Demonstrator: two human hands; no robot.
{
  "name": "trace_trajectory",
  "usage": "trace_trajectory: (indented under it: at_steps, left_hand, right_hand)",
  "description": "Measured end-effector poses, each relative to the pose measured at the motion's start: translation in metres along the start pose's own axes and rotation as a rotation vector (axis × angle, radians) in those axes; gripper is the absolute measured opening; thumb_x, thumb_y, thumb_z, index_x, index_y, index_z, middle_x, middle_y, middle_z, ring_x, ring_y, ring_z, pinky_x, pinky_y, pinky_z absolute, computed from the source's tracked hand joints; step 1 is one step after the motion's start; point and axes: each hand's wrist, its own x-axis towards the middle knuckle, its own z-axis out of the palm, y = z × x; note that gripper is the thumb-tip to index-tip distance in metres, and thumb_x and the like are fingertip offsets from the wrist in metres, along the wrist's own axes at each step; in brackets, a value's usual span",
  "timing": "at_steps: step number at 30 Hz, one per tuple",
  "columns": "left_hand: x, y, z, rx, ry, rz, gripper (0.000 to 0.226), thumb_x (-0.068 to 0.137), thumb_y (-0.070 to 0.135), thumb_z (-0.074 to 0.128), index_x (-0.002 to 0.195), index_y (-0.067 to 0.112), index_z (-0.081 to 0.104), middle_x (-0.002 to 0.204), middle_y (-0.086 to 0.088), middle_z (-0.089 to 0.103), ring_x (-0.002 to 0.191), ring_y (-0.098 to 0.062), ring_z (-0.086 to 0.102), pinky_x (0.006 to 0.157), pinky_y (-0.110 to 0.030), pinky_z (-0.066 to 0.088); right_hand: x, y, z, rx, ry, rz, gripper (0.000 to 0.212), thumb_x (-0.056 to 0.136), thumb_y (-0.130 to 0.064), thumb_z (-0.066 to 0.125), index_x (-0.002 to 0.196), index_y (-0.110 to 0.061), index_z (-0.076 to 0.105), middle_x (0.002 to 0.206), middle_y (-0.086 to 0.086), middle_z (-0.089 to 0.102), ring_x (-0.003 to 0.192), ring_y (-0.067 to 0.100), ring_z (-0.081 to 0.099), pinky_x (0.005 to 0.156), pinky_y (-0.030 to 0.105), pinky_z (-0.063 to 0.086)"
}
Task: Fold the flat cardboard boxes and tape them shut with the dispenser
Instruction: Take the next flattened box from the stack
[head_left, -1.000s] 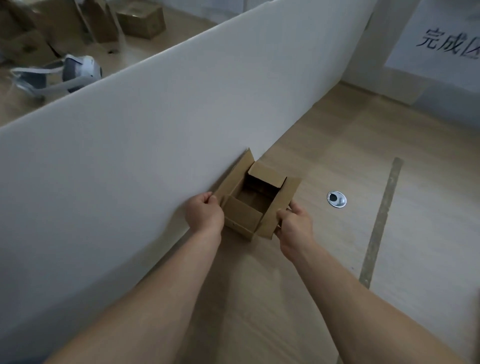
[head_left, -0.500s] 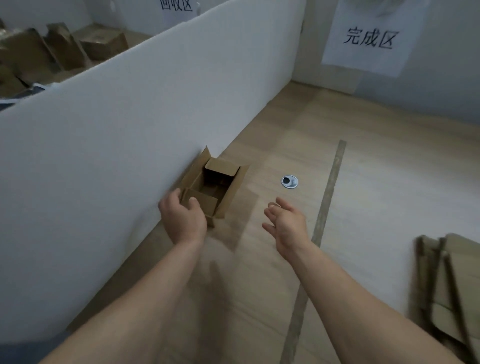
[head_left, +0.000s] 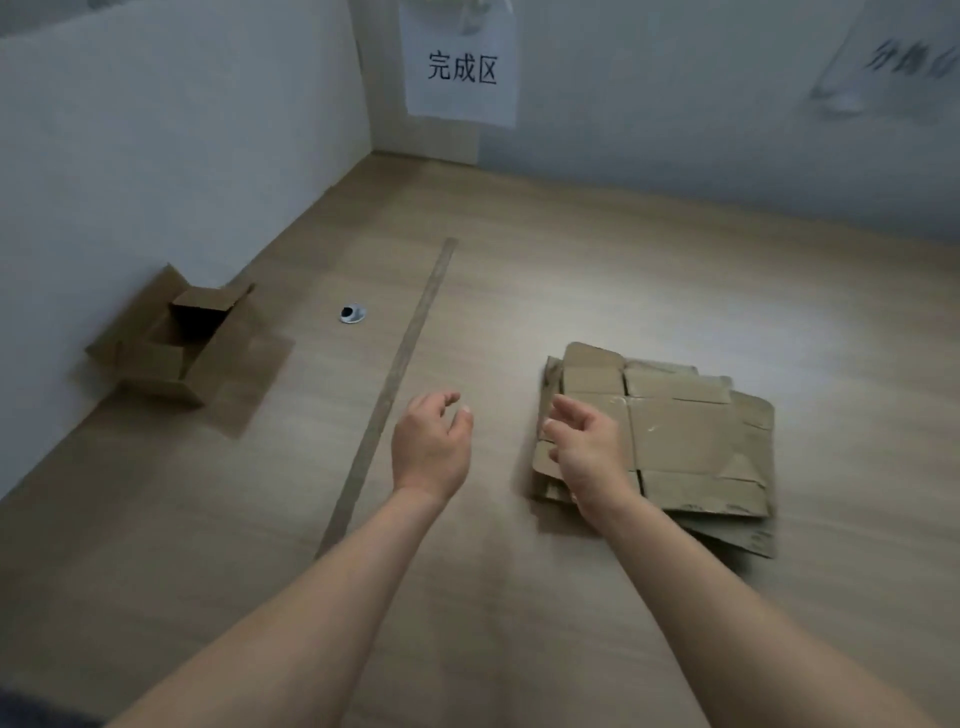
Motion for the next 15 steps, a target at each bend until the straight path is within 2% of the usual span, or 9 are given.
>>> trace_trajectory:
  at_steps: [2,5,7,10,12,15]
  left_hand:
    - [-0.02,0.015,0.026,0.025,-0.06,0.024,0.028,0.093,0.02,0.063,0.118,0.008,0.068,0.118,-0.009,0.067,0.108,-0.021,0.062,0.095,-0.03,0.046]
    - [-0.041,0.03,0.054,0.082,-0.147,0.023,0.032,0.094,0.023,0.062,0.122,0.009,0.066,0.122,-0.007,0.065,0.111,-0.021,0.06,0.099,-0.032,0.047]
    - [-0.05,0.035,0.068,0.144,-0.212,0.016,0.037,0.092,0.026,0.065,0.126,0.01,0.064,0.125,-0.006,0.063,0.114,-0.021,0.058,0.099,-0.03,0.046]
    - [-0.057,0.037,0.085,0.25,-0.335,0.006,0.059,0.084,0.033,0.075,0.136,0.013,0.055,0.135,-0.006,0.056,0.123,-0.021,0.053,0.103,-0.028,0.039]
    - [-0.061,0.037,0.095,0.284,-0.419,-0.027,0.074,0.079,0.036,0.08,0.142,0.015,0.047,0.142,-0.005,0.049,0.13,-0.021,0.047,0.107,-0.028,0.035]
    - [-0.064,0.035,0.112,0.334,-0.511,-0.013,0.088,0.073,0.035,0.085,0.147,0.018,0.04,0.148,-0.004,0.041,0.136,-0.02,0.041,0.11,-0.027,0.032]
  right_hand:
    - [-0.005,0.012,-0.042,-0.287,0.004,-0.093,0.049,0.096,-0.008,0.061,0.145,-0.011,0.054,0.144,0.005,0.06,0.128,0.017,0.058,0.112,0.035,0.045]
    - [-0.008,0.027,-0.09,-0.688,0.031,-0.141,0.053,0.094,-0.019,0.061,0.146,-0.022,0.053,0.14,0.002,0.063,0.115,0.02,0.065,0.101,0.033,0.049]
    - [-0.004,0.038,-0.113,-0.821,0.041,-0.117,0.059,0.091,-0.02,0.063,0.149,-0.024,0.049,0.145,0.002,0.059,0.127,0.023,0.057,0.106,0.035,0.045]
    - [0.011,0.057,-0.139,-1.072,-0.012,-0.032,0.079,0.088,-0.025,0.067,0.157,-0.027,0.03,0.162,0.007,0.034,0.148,0.031,0.031,0.119,0.045,0.034]
    - [0.019,0.069,-0.154,-1.176,-0.004,0.07,0.092,0.084,-0.026,0.072,0.158,-0.033,0.018,0.166,0.013,0.015,0.151,0.038,0.018,0.12,0.052,0.029]
    - [0.032,0.08,-0.173,-1.213,0.051,0.168,0.109,0.076,-0.033,0.08,0.157,-0.037,0.008,0.166,0.018,0.0,0.15,0.042,0.012,0.118,0.053,0.029]
